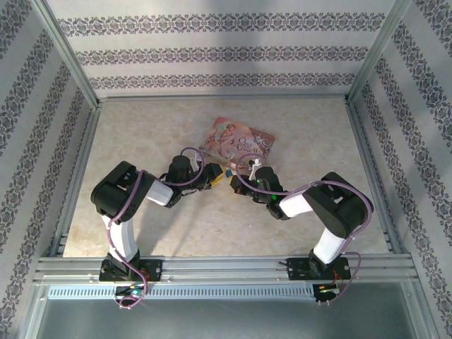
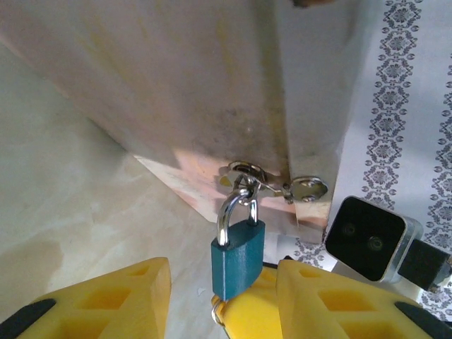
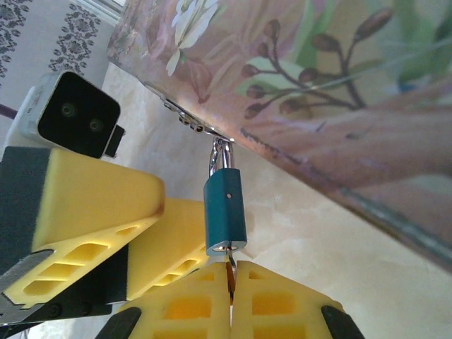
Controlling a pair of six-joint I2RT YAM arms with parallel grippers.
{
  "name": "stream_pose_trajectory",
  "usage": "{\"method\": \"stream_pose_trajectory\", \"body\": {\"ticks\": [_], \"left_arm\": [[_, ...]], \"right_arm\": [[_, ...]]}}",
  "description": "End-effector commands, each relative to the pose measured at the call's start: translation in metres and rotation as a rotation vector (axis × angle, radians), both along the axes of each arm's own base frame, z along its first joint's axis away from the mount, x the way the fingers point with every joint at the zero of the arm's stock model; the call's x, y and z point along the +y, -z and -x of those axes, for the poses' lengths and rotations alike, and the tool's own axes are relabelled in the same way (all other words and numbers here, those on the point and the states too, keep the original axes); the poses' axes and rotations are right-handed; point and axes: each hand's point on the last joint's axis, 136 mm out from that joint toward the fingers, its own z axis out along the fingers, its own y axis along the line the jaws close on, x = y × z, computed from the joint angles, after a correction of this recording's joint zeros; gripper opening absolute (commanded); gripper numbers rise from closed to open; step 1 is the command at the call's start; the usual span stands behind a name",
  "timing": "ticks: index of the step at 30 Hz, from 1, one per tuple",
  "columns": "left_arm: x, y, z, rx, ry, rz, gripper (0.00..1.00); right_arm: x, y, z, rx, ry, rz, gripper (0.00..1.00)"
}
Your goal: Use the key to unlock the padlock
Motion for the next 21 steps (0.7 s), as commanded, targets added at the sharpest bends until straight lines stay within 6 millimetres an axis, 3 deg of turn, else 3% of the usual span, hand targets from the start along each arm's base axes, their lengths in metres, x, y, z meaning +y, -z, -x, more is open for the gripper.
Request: {"method": "stream_pose_trajectory", "body": {"ticks": [1,10,21], "left_arm": [[-0.015,-0.02,-0.008,-0.059,0.024,0.087,0.42],[-0.029,-0.01,-0.009,-0.039,0.036,0.113,0.37],[-0.024,-0.003,-0.011,-0.032,-0.01,0.126,0.2]], "right_arm": [[0.012,-0.024,0.001,-0.039,-0.034,-0.061,0.0],[0.013,-0.026,0.001,-0.034,-0.037,-0.067,0.0],[0.012,-0.029,0.001,-0.013,-0.022,-0.092,0.04]]}}
